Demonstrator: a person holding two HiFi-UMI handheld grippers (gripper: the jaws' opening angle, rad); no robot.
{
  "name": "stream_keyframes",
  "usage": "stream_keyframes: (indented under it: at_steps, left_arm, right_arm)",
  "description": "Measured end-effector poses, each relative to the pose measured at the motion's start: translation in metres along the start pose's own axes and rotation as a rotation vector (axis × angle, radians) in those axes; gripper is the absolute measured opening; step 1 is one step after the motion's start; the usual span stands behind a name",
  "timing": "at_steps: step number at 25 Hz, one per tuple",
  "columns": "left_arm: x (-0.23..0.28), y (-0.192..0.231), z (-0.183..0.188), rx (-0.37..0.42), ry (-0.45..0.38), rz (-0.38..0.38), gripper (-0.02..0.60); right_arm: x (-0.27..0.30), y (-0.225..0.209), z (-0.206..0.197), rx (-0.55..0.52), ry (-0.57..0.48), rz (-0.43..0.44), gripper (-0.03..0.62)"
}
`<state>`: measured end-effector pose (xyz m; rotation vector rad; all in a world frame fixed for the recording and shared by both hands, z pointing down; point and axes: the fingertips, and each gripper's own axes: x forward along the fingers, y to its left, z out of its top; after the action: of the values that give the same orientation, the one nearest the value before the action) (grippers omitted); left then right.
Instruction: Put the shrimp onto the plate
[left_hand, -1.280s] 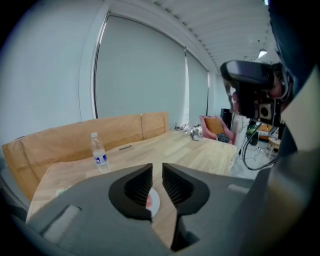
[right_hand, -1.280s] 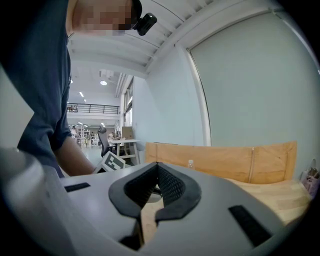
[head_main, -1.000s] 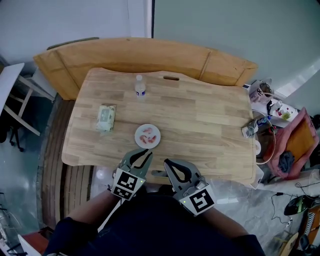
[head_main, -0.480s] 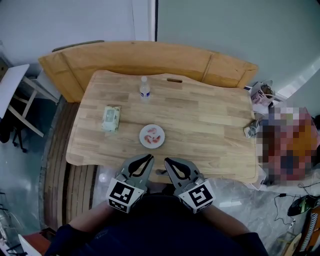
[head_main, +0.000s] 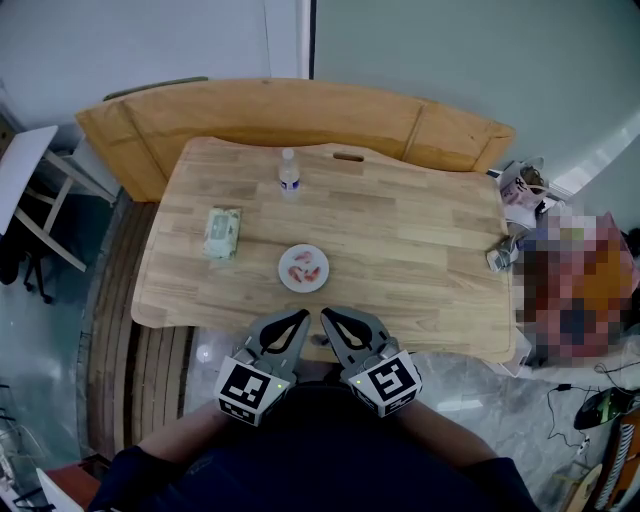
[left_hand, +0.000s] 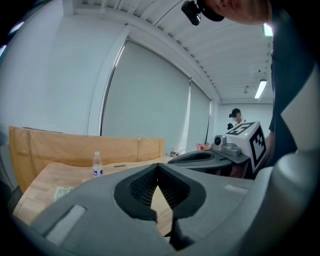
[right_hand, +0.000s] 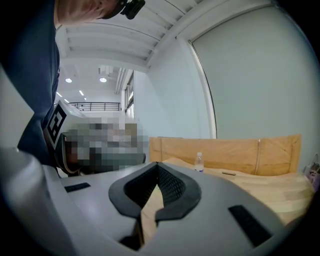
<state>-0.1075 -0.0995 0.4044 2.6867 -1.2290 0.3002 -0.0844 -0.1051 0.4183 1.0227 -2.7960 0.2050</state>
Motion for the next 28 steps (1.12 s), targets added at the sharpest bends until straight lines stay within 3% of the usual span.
stream_keyframes:
  at_steps: [28]
  left_arm:
    - [0.0038,0.0076,-0.0065,-0.022,0.005,0.003,0.006]
  right_arm:
    - [0.0056,-0.0018,0.0002,0.007,-0.006,0.020,0.008]
